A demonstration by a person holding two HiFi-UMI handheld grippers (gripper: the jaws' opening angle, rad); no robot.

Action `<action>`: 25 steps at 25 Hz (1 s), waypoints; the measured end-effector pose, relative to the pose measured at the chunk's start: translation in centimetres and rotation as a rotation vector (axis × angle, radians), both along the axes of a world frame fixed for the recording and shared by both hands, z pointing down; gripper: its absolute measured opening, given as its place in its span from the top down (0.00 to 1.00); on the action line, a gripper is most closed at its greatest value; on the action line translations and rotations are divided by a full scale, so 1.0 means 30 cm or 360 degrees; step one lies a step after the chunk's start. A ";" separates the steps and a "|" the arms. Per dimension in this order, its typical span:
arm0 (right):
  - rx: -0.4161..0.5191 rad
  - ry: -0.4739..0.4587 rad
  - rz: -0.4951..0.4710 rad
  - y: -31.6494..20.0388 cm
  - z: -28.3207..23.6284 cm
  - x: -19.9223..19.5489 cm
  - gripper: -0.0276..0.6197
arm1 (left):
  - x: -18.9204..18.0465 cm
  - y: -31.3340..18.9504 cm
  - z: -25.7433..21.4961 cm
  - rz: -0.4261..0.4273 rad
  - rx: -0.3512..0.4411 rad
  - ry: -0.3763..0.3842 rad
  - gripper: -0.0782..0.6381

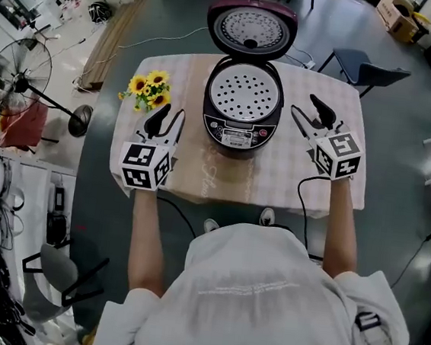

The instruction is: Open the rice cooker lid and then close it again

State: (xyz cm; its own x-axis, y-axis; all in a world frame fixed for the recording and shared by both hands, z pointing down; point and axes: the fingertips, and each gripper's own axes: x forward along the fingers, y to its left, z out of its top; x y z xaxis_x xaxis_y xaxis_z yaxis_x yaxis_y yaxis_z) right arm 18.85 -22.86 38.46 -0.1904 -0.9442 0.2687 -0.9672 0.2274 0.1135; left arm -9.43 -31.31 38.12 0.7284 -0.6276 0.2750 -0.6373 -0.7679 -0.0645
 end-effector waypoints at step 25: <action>-0.0001 0.0116 0.0243 0.091 -0.024 -0.150 0.58 | -0.081 0.012 0.087 0.0292 -0.0077 -0.0014 0.68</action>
